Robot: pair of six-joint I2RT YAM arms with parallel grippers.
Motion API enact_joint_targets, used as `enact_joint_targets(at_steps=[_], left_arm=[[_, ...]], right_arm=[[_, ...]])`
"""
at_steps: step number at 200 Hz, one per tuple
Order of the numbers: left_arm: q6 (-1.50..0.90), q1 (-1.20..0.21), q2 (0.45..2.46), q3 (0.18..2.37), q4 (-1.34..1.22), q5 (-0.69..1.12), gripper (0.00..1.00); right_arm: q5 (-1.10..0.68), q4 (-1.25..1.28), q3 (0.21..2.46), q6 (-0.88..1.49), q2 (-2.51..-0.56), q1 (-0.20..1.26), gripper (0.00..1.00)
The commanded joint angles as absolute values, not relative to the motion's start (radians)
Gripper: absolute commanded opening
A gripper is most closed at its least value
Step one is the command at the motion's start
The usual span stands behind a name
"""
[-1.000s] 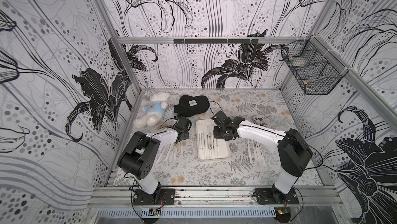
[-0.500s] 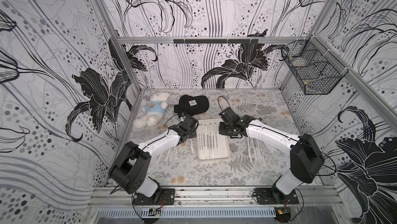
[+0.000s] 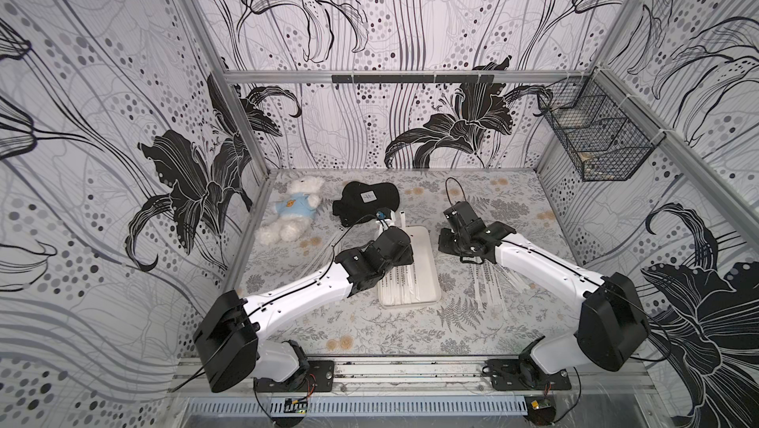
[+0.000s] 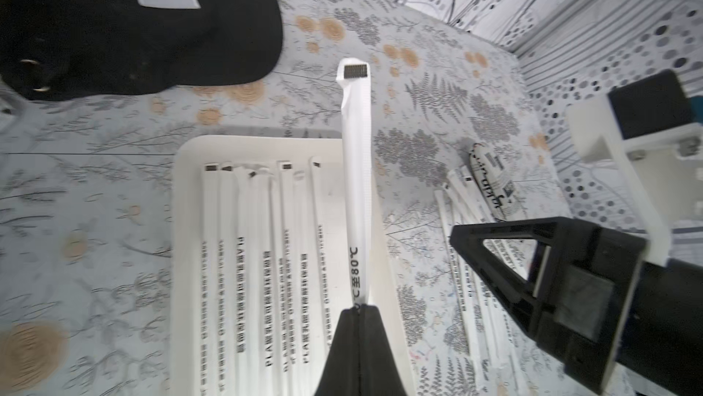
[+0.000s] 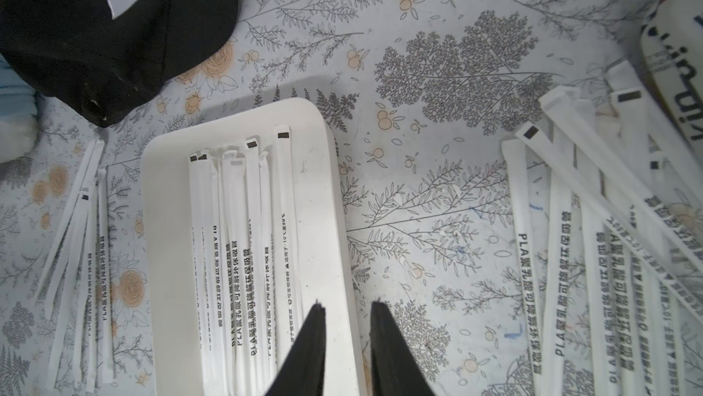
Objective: Put the straws into the storage box
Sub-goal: Pick up the straw from the center of the board, then place the straw in the storage box.
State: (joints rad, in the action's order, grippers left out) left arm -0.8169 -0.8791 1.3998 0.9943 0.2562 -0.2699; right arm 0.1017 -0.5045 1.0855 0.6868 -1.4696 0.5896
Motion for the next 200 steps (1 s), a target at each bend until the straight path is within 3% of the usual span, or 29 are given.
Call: enact_joint_targets(at_steps=[1,61,200], left_arm=[[-0.871,-0.874,1.436,0.922,0.013,-0.215,0.0],[-0.87,-0.862,1.535,0.837,-0.168,-0.131,0.0],[-0.852,-0.836,1.655,0.821,-0.208,-0.046,0.0]], right_arm=[[0.085,-0.487,1.052,0.657,-1.424,0.568,0.25],[0.075,-0.442,0.985,0.652,-1.379,0.555,0.23],[0.048,-0.433,0.972,0.622,-1.402,0.525,0.22]])
